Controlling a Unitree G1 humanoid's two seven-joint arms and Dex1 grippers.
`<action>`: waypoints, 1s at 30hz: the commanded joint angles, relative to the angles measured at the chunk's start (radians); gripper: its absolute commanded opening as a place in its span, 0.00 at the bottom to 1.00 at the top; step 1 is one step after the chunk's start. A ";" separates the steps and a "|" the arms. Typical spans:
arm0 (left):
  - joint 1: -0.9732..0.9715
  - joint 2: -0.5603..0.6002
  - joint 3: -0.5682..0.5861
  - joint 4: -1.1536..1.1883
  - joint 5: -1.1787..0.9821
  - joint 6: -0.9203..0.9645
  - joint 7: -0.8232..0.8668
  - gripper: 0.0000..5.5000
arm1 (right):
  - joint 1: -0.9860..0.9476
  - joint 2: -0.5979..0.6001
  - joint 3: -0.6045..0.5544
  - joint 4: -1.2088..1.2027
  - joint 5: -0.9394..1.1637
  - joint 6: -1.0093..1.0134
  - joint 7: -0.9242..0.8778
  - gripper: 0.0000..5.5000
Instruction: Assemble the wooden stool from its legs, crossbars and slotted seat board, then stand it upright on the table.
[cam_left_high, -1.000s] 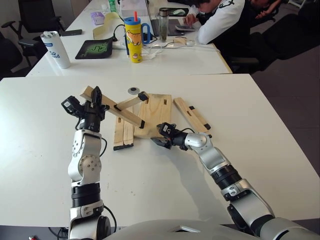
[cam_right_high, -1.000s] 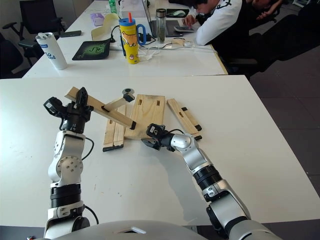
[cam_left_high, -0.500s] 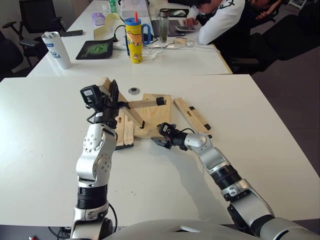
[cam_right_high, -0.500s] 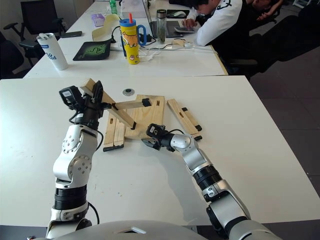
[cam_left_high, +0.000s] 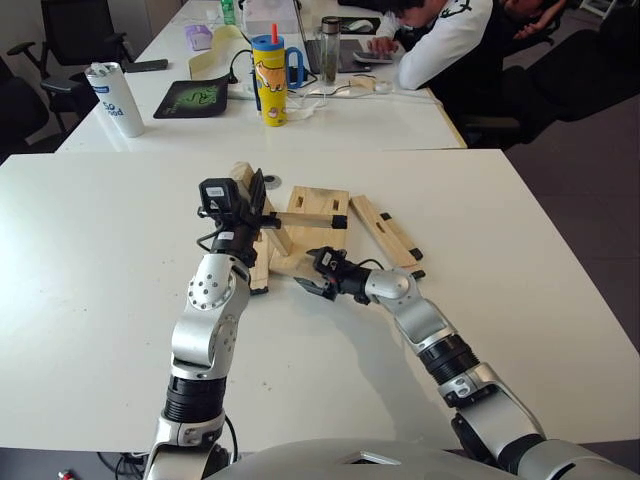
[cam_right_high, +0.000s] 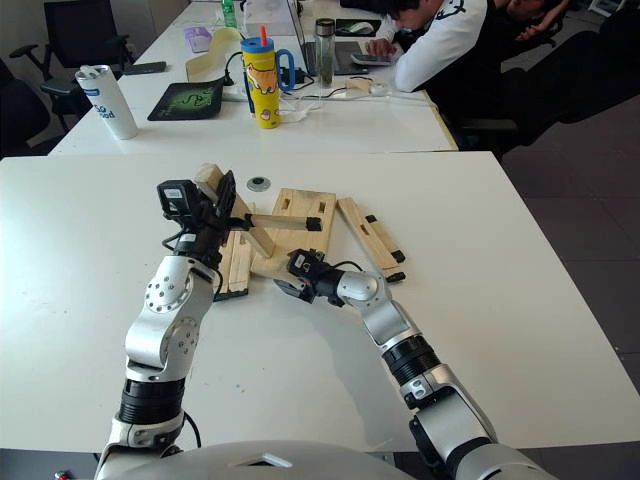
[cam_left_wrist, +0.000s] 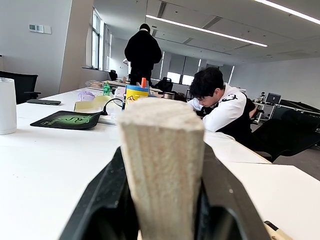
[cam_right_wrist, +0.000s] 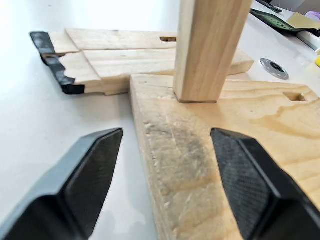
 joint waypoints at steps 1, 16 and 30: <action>0.047 0.016 -0.010 0.062 0.051 0.065 -0.008 0.30 | -0.004 0.003 -0.012 0.005 0.005 -0.013 -0.001 0.59; -0.286 0.040 0.230 -0.278 -0.087 0.125 0.011 0.52 | 0.004 0.008 -0.019 0.005 0.010 -0.012 -0.013 0.59; 0.125 0.247 0.323 -0.145 -0.264 0.507 -0.192 0.52 | 0.009 0.003 -0.066 -0.020 0.023 -0.034 -0.029 0.59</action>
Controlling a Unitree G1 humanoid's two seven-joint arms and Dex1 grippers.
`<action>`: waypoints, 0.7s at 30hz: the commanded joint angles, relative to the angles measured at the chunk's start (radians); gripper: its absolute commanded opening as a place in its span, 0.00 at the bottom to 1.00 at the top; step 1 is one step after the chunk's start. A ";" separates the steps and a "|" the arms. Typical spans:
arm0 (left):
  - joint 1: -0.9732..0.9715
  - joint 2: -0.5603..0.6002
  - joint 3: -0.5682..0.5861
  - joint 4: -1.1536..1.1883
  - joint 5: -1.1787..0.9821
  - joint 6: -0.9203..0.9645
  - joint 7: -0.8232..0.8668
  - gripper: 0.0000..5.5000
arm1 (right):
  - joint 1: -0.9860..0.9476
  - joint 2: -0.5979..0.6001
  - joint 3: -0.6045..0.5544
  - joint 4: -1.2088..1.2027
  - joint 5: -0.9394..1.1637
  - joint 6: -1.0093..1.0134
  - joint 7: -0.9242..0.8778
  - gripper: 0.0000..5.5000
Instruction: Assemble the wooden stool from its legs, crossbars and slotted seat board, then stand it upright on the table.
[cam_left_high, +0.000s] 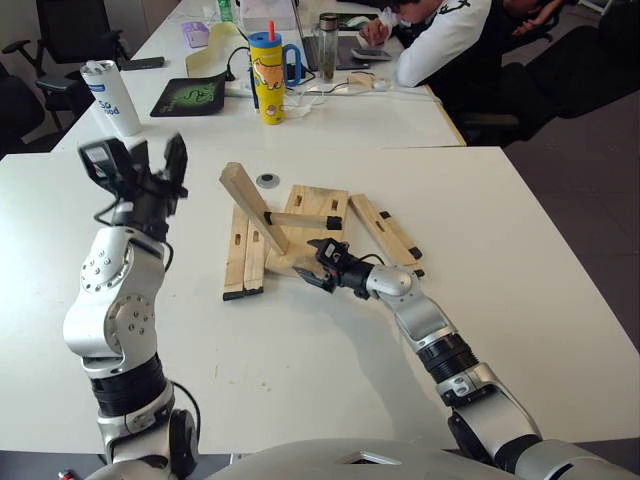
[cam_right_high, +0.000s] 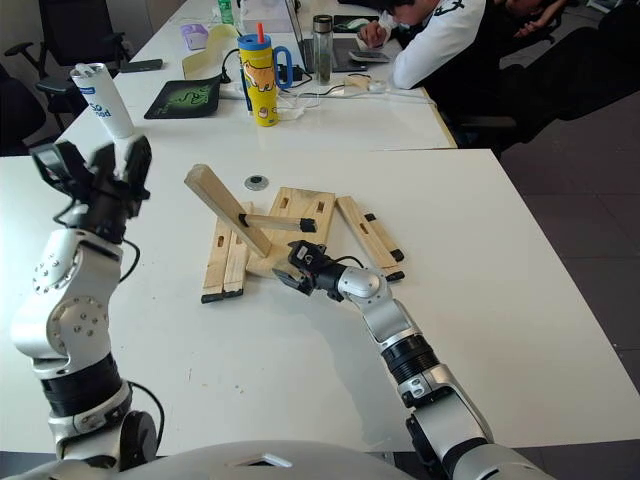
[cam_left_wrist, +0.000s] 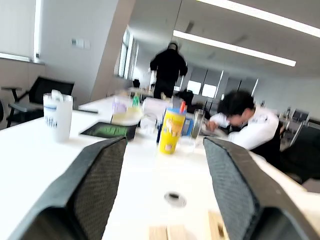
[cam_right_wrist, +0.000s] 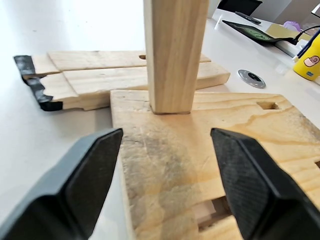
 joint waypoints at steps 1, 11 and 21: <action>0.150 0.060 -0.098 0.038 0.005 0.087 -0.096 0.52 | 0.013 -0.011 -0.011 -0.012 0.001 -0.009 -0.006 0.59; 0.261 0.132 -0.220 0.076 0.091 0.095 -0.170 0.52 | 0.029 -0.010 -0.011 -0.025 -0.001 -0.006 -0.008 0.59; 0.270 0.132 -0.243 0.096 0.145 0.069 -0.194 0.52 | 0.038 -0.009 -0.010 -0.037 -0.001 0.003 -0.010 0.59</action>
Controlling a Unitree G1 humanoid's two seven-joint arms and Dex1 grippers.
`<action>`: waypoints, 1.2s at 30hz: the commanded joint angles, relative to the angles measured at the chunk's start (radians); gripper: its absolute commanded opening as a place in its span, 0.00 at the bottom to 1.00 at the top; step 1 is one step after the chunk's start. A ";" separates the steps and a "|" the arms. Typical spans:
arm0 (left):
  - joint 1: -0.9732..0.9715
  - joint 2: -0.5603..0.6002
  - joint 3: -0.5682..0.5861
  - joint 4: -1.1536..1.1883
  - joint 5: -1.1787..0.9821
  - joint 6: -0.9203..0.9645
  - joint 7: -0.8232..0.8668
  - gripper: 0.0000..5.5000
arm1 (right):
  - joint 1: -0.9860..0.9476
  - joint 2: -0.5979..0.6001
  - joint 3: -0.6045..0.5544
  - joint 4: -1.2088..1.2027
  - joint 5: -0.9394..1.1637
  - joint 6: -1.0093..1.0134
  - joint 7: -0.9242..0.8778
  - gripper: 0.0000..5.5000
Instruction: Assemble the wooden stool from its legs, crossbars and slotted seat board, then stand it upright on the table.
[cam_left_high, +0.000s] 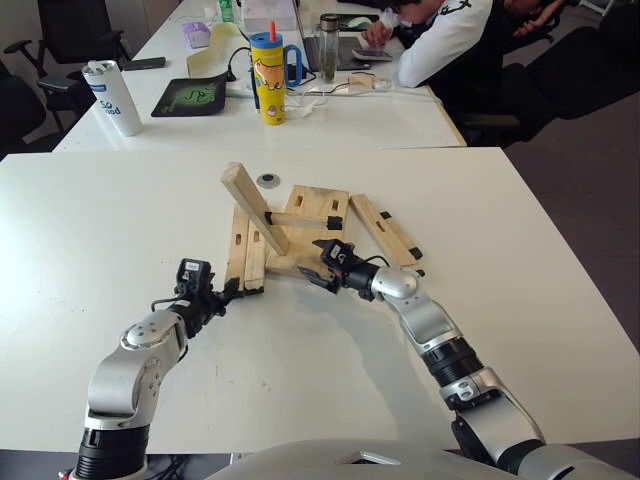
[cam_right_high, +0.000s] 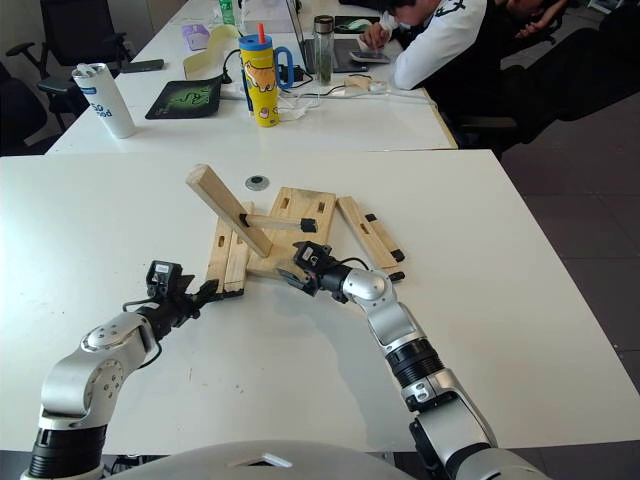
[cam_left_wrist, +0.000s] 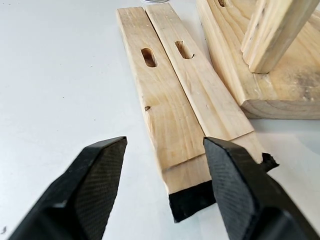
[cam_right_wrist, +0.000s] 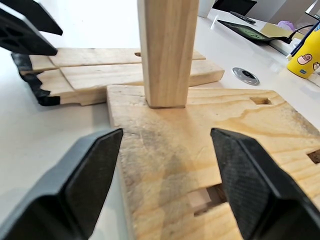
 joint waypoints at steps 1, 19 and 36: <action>0.007 0.005 -0.009 0.005 0.016 -0.006 -0.012 0.52 | 0.010 -0.001 -0.003 -0.015 0.000 0.008 -0.008 0.59; 0.036 -0.011 -0.043 0.045 0.063 -0.030 -0.011 0.52 | 0.016 -0.007 0.003 -0.028 0.000 0.019 -0.004 0.59; -0.012 0.000 -0.021 0.135 0.102 -0.105 -0.042 0.52 | 0.014 -0.003 0.001 -0.024 0.003 0.021 -0.007 0.59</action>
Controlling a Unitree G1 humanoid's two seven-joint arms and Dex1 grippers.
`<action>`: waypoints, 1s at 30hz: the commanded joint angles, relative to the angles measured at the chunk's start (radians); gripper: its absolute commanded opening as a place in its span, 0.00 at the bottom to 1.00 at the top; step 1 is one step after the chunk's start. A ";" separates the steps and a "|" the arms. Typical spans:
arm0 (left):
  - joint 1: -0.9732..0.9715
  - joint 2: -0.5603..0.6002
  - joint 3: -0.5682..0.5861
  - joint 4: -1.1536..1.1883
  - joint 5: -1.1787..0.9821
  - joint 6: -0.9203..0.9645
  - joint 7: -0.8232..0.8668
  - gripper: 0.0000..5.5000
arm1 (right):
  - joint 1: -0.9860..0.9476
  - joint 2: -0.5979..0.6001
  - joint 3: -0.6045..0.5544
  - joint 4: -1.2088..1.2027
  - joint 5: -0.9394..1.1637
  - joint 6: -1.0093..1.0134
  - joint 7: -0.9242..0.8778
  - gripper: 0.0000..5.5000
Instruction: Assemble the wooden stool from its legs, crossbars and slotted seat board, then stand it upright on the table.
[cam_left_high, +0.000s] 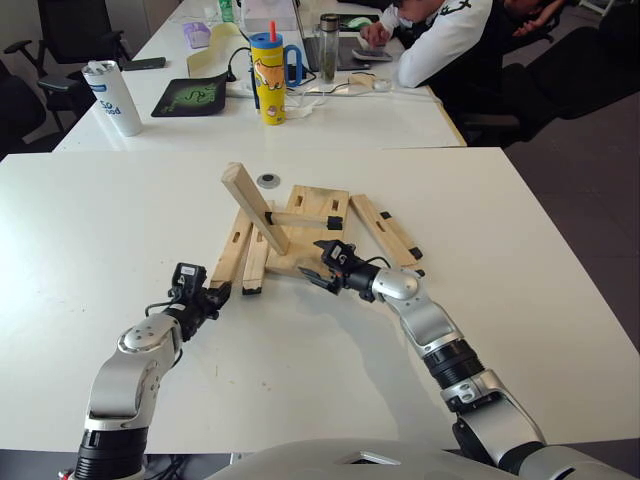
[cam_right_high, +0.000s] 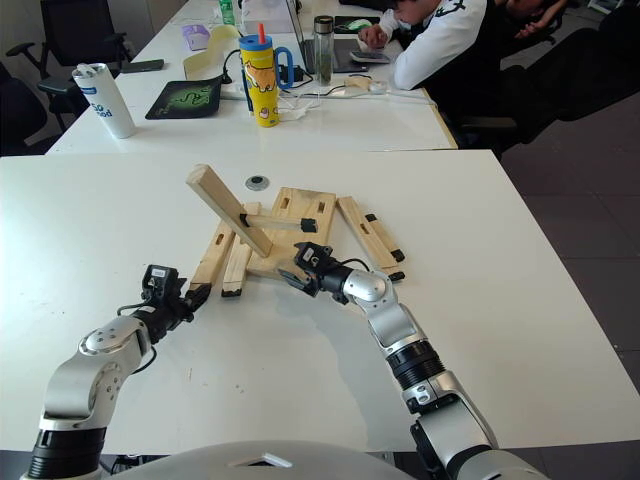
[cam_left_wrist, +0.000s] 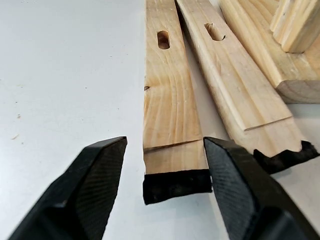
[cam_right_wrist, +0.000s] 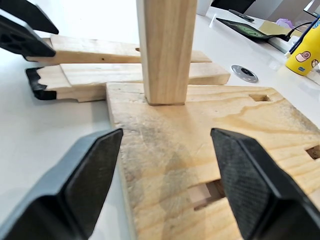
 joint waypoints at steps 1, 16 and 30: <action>-0.036 -0.011 -0.018 0.082 0.017 -0.041 -0.018 0.52 | 0.006 0.001 0.000 -0.007 0.002 0.006 -0.001 0.59; -0.168 -0.058 -0.017 0.357 0.076 -0.278 -0.021 0.48 | -0.013 0.018 0.000 0.034 -0.002 -0.014 -0.010 0.59; -0.197 -0.140 0.048 0.388 0.069 -0.482 0.036 0.37 | -0.026 0.009 -0.027 0.049 0.016 -0.017 -0.004 0.59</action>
